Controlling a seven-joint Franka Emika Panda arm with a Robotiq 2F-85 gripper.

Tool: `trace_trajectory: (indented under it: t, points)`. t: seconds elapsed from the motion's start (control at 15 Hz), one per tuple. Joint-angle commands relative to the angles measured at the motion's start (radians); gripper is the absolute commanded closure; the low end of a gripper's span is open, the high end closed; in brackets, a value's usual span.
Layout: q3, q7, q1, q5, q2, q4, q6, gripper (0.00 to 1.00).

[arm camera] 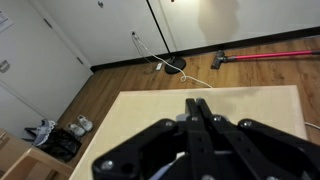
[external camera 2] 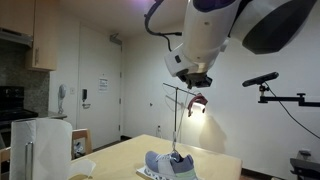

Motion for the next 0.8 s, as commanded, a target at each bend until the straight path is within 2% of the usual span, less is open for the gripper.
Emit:
trace_trajectory:
  t: [0.0,0.07,0.13,0.73]
  points:
    - [0.011,0.074,0.018,-0.018,-0.112,-0.084,-0.023,0.99]
    - [0.011,0.094,0.019,-0.025,-0.121,-0.093,-0.026,0.99]
    - [0.002,0.048,0.015,-0.003,-0.063,-0.044,-0.004,0.96]
    - [0.006,0.077,0.022,-0.010,-0.085,-0.070,-0.001,0.99]
